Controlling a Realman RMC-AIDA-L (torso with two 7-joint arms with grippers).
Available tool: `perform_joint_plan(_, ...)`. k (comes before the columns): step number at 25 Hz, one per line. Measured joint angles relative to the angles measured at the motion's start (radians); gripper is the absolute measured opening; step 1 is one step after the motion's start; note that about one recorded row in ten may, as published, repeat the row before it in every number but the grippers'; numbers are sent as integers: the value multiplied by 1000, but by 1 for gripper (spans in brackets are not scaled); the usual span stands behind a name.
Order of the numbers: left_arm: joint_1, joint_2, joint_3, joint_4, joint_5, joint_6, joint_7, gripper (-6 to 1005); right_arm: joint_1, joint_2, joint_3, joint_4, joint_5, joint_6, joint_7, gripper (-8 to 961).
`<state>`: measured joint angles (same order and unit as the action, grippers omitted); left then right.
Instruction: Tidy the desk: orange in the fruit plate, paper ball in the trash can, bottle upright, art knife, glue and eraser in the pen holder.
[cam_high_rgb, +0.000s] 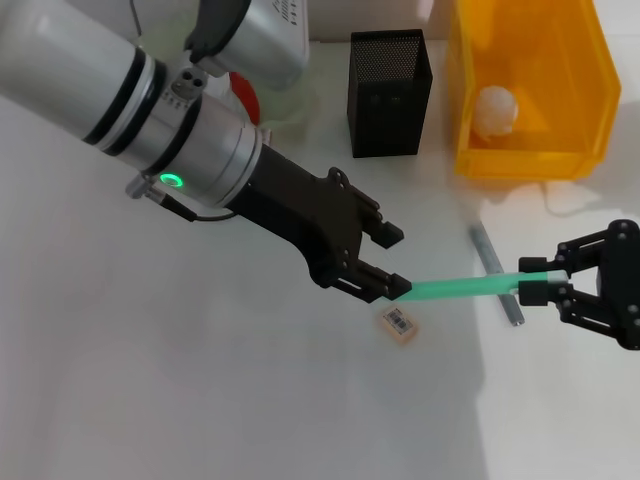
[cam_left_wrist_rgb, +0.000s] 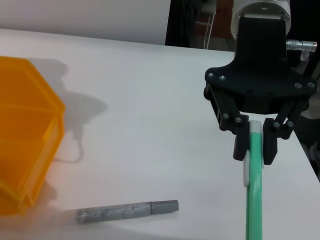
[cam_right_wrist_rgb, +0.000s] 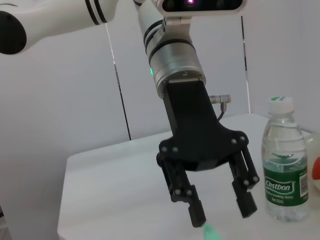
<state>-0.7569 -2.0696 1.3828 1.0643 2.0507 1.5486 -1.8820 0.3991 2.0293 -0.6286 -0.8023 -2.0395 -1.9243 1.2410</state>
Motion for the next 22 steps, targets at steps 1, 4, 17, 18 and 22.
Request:
perform_joint_plan(1,4,1,-12,2,0,6,0,416,-2,-1,2,0,0,1,3,151)
perform_joint_plan(4,19,1,-56,9,-3,33,6,604,-8,-12,30,-1,2,2,11,151)
perform_joint_plan(17,178,-2,-199,-44,-59,135,191,789,122,-114,251,-335,4,23,575,152)
perform_joint_plan(18,179,-2,-200,-54,-59,131,198,789,187,-132,228,-414,-34,47,715,152)
perform_joint_plan(22,177,-1,-208,-114,-60,116,231,787,312,-165,165,-447,-145,92,904,152)
